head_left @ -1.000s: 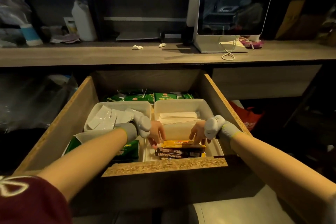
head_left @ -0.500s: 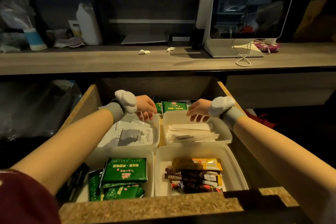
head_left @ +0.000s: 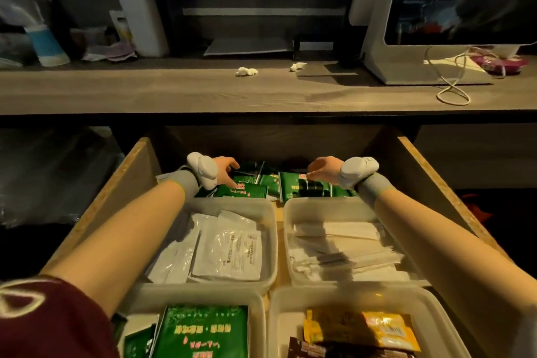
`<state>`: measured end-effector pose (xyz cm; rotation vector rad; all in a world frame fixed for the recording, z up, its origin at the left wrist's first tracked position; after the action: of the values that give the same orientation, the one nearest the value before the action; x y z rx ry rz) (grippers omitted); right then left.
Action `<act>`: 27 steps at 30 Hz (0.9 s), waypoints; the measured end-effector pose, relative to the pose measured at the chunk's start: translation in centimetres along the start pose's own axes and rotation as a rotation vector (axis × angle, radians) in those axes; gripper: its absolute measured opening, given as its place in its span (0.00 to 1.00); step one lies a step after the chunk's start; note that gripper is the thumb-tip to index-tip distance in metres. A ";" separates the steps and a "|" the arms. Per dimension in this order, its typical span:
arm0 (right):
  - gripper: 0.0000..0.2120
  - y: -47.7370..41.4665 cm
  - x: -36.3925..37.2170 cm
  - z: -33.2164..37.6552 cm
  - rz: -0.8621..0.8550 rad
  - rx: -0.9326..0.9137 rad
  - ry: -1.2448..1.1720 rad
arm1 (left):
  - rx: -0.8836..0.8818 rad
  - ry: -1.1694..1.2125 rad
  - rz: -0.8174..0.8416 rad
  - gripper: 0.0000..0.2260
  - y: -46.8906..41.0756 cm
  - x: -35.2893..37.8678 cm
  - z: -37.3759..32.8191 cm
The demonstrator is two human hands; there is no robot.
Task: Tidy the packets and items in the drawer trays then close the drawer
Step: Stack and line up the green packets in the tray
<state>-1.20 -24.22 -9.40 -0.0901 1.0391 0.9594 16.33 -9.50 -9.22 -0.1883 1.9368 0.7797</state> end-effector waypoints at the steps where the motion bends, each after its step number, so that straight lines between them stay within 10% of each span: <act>1: 0.19 -0.5 0.2 -0.1 -0.002 -0.003 -0.005 | 0.008 -0.009 0.006 0.28 -0.5 0.2 0.1; 15: 0.26 -4.1 2.4 -0.3 0.154 -0.096 0.169 | -0.016 -0.066 -0.011 0.32 -4.3 1.5 1.2; 27: 0.21 -2.7 -0.3 1.2 -0.054 -0.168 -0.122 | 0.050 0.046 -0.184 0.24 -1.9 -2.4 0.6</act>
<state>1.51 -25.46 -9.45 -0.1955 0.8389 0.9899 18.78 -11.09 -8.18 -0.3513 1.9483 0.6103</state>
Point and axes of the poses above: each hand's wrist, its own y-axis away from the middle knuckle, its own x-axis out of the palm, z = x × y, the point moved 8 cm from there along -y, towards the middle knuckle, and after that the axes turned 5 degrees about z, right-handed, at the moved point
